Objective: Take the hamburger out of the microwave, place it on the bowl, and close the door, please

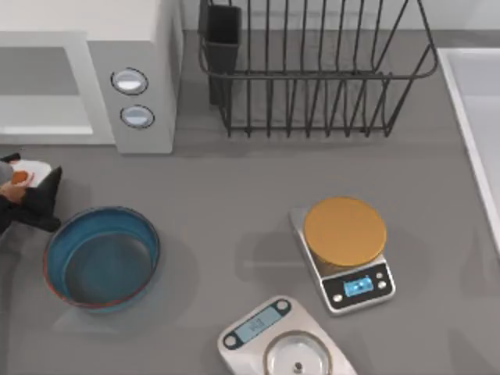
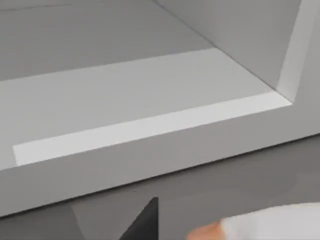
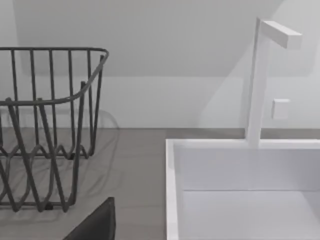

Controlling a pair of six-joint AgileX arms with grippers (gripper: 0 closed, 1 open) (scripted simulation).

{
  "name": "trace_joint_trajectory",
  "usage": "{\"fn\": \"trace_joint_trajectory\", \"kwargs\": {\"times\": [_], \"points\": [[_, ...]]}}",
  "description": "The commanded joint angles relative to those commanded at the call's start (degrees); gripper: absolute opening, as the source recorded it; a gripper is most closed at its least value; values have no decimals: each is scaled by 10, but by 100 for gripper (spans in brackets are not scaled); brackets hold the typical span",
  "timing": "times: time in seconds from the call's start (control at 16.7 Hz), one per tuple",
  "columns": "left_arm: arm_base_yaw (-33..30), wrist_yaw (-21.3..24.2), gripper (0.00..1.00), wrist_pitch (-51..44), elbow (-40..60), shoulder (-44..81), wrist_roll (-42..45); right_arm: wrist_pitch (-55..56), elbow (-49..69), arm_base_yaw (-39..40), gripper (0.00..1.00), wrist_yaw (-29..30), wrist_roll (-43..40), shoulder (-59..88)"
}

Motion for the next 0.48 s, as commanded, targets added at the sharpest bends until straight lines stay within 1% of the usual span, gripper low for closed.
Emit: {"fn": "trace_joint_trajectory", "kwargs": {"times": [0.18, 0.48], "points": [[13, 12, 0, 54, -65, -22, 3, 0, 0, 0, 100, 0, 0, 0], [15, 15, 0, 66, -78, -27, 4, 0, 0, 0, 100, 0, 0, 0]]}}
